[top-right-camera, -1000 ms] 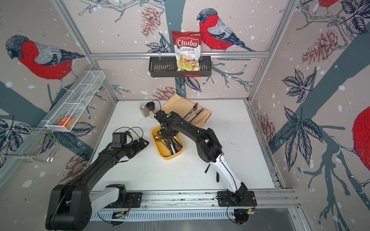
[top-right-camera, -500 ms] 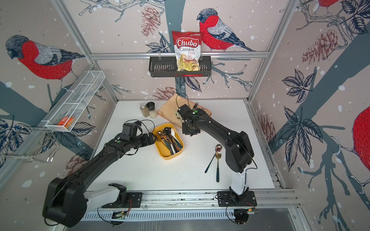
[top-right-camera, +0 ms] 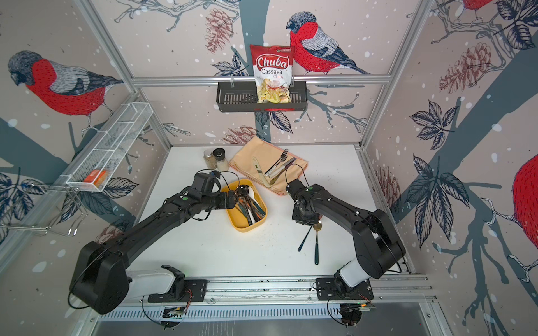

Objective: Put the spoon into the storage box
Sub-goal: Place the spoon in the storage box, then pick up the spoon from the center of the board.

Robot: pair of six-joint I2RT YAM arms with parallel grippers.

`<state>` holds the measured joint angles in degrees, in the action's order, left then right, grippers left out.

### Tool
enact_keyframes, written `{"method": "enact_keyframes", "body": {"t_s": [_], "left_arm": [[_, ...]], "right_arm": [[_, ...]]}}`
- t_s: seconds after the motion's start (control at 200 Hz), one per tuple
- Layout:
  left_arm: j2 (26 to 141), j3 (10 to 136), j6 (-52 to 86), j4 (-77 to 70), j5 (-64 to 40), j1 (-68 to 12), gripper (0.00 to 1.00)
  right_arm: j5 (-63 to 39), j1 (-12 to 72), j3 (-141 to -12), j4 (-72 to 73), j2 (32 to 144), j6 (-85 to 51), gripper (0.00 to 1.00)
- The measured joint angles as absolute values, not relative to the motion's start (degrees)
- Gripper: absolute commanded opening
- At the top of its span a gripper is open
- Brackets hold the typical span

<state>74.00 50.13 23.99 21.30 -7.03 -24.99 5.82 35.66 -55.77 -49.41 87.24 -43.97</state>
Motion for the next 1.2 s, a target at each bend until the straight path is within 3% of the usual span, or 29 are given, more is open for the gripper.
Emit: {"method": "enact_keyframes", "body": {"t_s": [0.675,1.201], "left_arm": [[75.85,51.66,23.57,21.74,-6.28,-25.67,0.92],[77.01,53.39,23.55,22.98,-6.24,-25.91,0.92]], "right_arm": [[5.56,33.56,-40.69,-46.65,77.71,-48.29,0.39],[1.28,31.24,-34.48,-41.32,75.79,-47.86,0.33]]}}
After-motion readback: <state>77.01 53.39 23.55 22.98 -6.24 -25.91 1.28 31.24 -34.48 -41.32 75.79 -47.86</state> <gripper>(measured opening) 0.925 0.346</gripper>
